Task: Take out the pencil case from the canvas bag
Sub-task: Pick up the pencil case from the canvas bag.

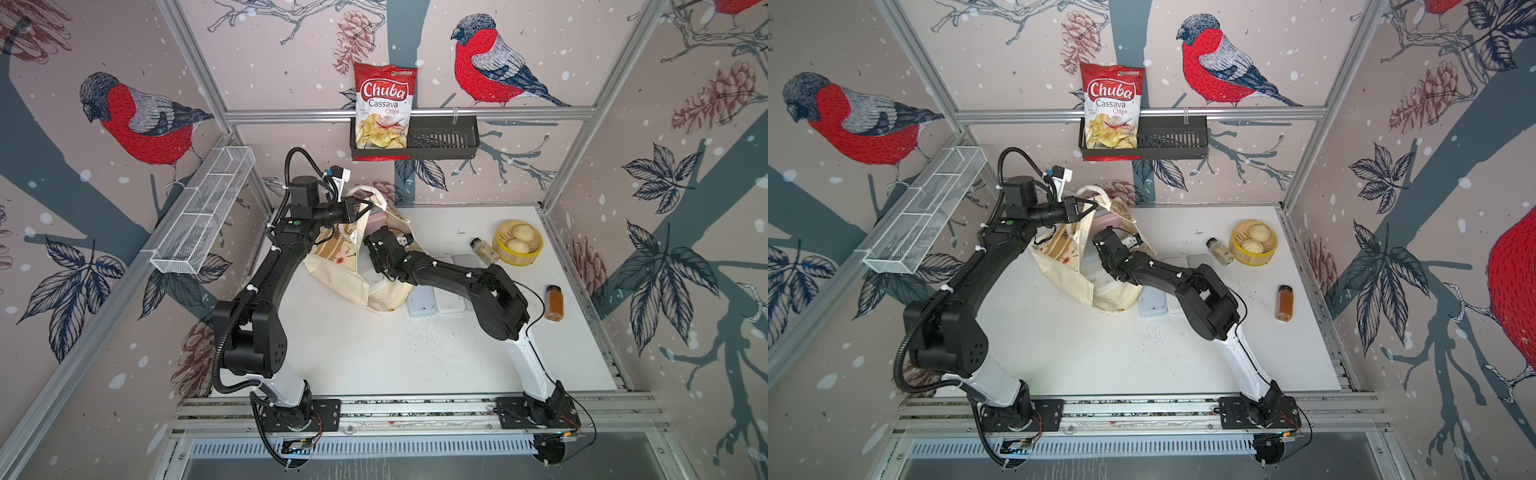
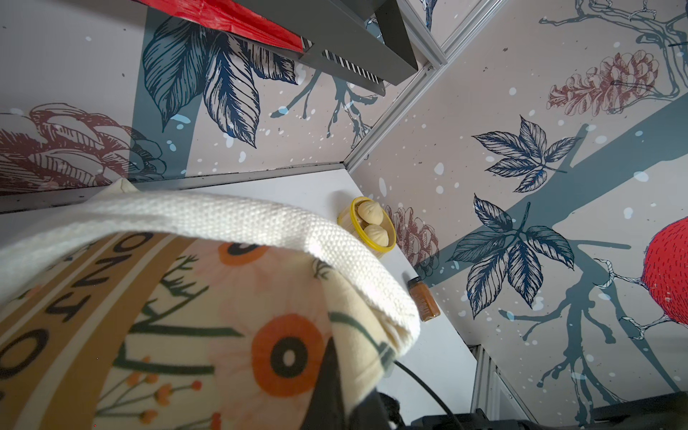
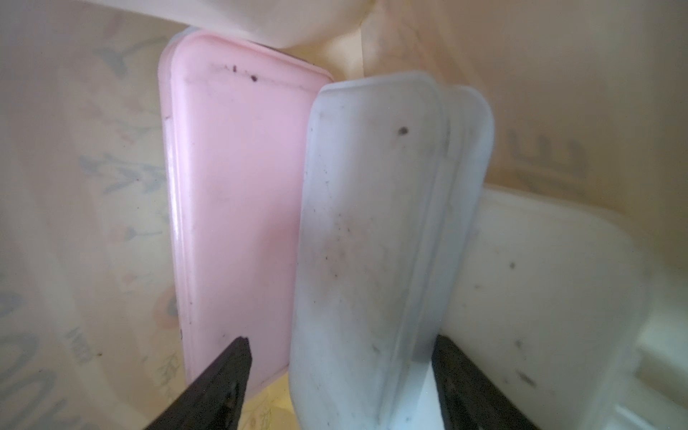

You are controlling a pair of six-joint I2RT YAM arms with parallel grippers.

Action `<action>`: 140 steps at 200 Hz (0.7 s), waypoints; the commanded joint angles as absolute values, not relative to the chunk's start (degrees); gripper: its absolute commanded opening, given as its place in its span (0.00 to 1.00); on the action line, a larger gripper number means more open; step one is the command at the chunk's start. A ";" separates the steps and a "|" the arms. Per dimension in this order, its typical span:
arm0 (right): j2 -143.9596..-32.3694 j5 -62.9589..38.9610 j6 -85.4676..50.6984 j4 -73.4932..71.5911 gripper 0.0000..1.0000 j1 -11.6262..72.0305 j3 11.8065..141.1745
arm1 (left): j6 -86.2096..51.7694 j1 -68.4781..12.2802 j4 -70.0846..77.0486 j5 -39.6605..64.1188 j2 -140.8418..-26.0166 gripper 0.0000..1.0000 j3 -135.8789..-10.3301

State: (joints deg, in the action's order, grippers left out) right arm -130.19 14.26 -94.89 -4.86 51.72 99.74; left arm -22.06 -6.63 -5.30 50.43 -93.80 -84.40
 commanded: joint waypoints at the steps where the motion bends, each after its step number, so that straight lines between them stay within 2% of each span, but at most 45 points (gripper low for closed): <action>1: -129.20 11.78 -96.25 -11.35 0.79 51.76 96.22 | -21.57 -6.87 -1.65 53.58 -92.99 0.00 -85.19; 74: -124.97 12.02 -91.82 -32.72 0.74 51.68 86.88 | -21.50 -6.94 -1.89 53.38 -93.43 0.00 -85.25; 107: -124.71 12.56 -92.44 -27.92 0.74 51.84 88.30 | -21.28 -6.93 -1.98 53.24 -93.49 0.00 -85.25; 140: -125.80 11.52 -92.76 -28.94 0.74 51.51 88.67 | -21.36 -6.94 -1.85 53.22 -93.52 0.00 -85.28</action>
State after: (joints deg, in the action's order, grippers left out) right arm -125.40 12.10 -92.92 -26.52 51.81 87.88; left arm -21.76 -6.68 -5.43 50.26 -93.80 -84.47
